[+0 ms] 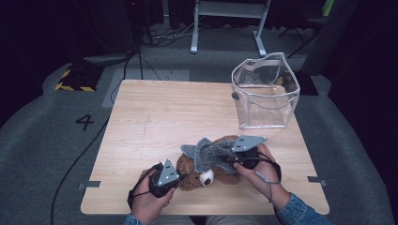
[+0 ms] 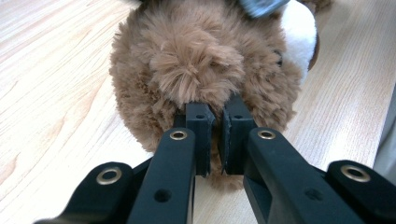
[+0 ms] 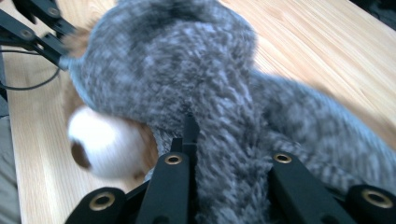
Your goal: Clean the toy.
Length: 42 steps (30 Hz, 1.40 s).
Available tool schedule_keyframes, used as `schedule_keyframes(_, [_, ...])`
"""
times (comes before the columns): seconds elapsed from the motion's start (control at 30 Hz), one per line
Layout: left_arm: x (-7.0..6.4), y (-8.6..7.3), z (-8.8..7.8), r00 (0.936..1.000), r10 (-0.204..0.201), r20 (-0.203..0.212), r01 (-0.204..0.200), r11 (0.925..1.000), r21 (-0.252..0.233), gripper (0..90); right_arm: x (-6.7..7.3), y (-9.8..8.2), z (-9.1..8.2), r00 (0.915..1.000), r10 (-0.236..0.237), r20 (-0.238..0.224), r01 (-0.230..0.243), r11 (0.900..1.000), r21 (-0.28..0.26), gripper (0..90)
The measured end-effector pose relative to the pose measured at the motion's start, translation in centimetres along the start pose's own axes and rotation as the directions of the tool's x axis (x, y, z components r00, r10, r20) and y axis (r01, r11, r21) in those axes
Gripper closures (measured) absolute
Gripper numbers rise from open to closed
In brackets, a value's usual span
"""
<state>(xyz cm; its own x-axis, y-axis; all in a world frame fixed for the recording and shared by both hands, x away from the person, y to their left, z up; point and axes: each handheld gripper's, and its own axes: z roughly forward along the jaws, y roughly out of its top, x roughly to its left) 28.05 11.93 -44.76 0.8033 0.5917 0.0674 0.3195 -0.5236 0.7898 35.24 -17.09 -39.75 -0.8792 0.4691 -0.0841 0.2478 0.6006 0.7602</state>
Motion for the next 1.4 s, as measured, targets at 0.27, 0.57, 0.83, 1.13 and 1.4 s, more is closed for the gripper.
schedule_keyframes(0.27, [0.1, 0.0, 0.1, 0.9999, 0.001, -0.011, -0.001, 1.0, 0.003, 83.9, -3.9, -3.2, -3.9, 0.9871, 0.068, 0.145, -0.071, 0.997, 0.013, 78.6])
schedule_keyframes(0.57, [0.1, 0.0, 0.1, 0.9999, -0.003, -0.013, 0.003, 1.0, -0.006, 83.8, -8.0, -7.0, -6.0, 0.9424, 0.22, 0.252, -0.23, 0.973, 0.009, 78.4])
schedule_keyframes(0.83, [0.2, 0.0, 0.1, 0.9996, -0.016, -0.022, 0.016, 0.9999, -0.005, 83.5, -7.3, -5.7, -9.7, 0.9287, 0.226, 0.294, -0.21, 0.974, -0.086, 78.1])
schedule_keyframes(1.13, [0.3, 0.1, 0.2, 0.9993, -0.014, -0.033, 0.014, 0.9998, -0.011, 82.9, 2.0, 1.8, -7.4, 0.9993, -0.012, 0.035, 0.02, 0.977, -0.214, 77.8])
schedule_keyframes(1.4, [1.3, -0.1, 0.5, 0.9983, -0.038, -0.044, 0.038, 0.9992, -0.016, 82.9, 5.0, 2.6, 2.1, 0.9896, -0.128, -0.066, 0.122, 0.988, -0.091, 77.5])
